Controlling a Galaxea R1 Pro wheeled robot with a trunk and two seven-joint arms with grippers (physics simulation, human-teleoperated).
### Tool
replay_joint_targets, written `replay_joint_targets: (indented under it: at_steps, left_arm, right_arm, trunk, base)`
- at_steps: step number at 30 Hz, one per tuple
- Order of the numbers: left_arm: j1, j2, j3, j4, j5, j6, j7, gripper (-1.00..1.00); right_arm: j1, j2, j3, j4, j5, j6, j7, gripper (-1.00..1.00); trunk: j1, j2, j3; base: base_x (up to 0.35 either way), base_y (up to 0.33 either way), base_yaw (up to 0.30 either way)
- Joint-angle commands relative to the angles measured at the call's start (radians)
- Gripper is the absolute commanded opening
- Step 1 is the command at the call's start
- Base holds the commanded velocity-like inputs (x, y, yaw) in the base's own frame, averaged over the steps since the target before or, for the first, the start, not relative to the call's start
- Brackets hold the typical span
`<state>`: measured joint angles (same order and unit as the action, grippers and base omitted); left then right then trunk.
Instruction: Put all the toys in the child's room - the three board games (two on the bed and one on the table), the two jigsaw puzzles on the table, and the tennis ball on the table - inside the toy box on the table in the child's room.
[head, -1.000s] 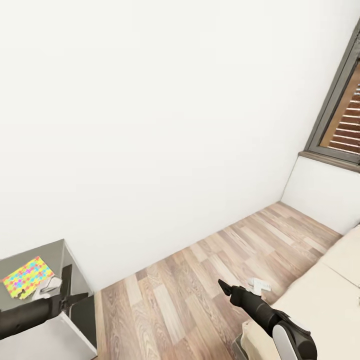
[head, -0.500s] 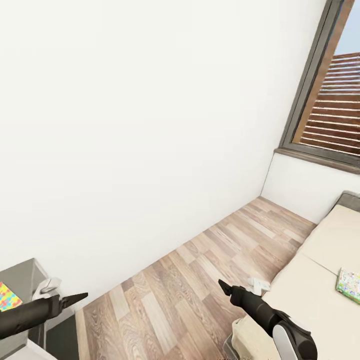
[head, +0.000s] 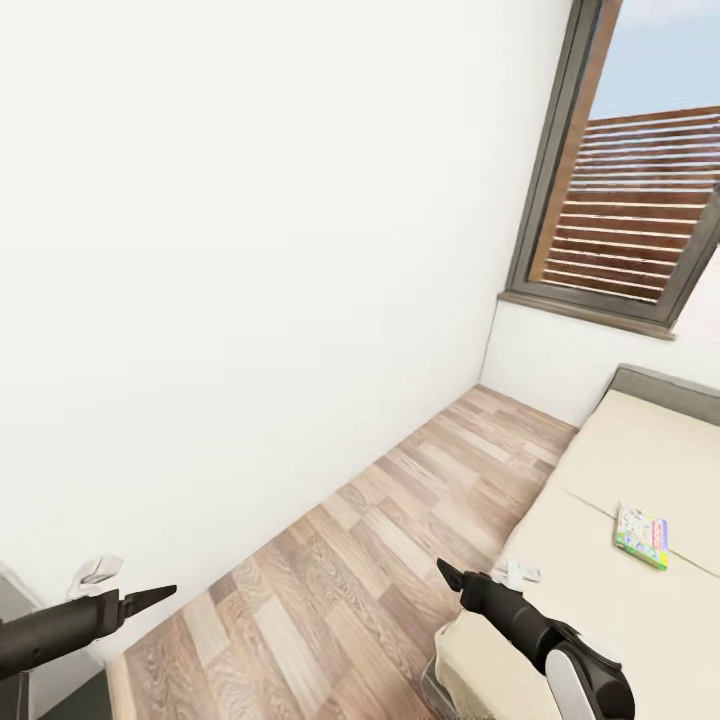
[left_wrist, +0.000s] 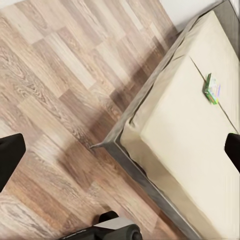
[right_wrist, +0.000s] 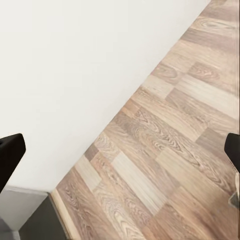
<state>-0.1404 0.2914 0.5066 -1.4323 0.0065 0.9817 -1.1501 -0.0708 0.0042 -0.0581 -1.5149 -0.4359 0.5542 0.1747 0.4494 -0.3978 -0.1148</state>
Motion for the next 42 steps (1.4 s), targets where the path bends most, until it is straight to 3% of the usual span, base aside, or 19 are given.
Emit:
replay_joint_targets:
  at_steps: [1, 15, 42]
  left_arm:
    - [-0.001, 0.000, 0.001, 0.000, 0.000, 0.009, -0.004, 1.00]
    - [-0.001, 0.000, 0.001, 0.000, 0.001, 0.009, -0.004, 1.00]
    - [0.000, 0.000, 0.001, 0.000, 0.001, 0.009, -0.003, 1.00]
  right_arm:
    - [-0.001, 0.000, -0.002, -0.001, -0.003, 0.007, 0.003, 1.00]
    - [-0.001, 0.000, -0.002, -0.001, -0.003, 0.006, 0.003, 1.00]
    - [-0.001, 0.000, -0.002, 0.008, -0.003, 0.007, 0.002, 1.00]
  trunk:
    - [0.001, -0.002, -0.002]
    - [0.001, -0.002, 0.004]
    - [0.001, -0.002, 0.014]
  base:
    - [0.001, 0.000, -0.278]
    - [0.053, 0.110, -0.278]
    - [0.223, 0.148, -0.278]
